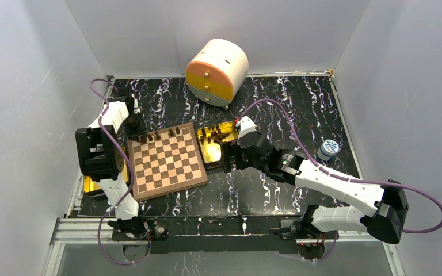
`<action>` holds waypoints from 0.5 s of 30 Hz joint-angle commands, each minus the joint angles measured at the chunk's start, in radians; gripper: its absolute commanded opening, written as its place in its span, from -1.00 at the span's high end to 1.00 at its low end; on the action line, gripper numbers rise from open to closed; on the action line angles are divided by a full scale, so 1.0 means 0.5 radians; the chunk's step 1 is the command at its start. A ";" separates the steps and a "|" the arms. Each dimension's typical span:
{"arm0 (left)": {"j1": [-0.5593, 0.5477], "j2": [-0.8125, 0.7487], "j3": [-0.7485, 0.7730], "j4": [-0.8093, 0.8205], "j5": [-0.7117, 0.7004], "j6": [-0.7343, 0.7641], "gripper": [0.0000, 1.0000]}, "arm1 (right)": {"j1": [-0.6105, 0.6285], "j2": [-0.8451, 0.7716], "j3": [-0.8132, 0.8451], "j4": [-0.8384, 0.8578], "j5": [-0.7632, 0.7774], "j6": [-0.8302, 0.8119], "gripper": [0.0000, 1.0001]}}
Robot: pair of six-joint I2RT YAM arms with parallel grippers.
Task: Set up the chess pieces on the board
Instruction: Place the chess piece on the chessboard.
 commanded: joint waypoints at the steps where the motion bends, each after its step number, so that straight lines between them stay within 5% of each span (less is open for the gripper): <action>1: -0.012 -0.061 0.072 -0.074 -0.011 0.010 0.35 | 0.011 0.007 0.009 0.065 0.036 -0.018 -0.97; 15: -0.035 -0.500 0.203 -0.063 0.288 -0.053 -0.06 | 0.001 0.132 0.161 -0.037 0.094 0.010 -0.97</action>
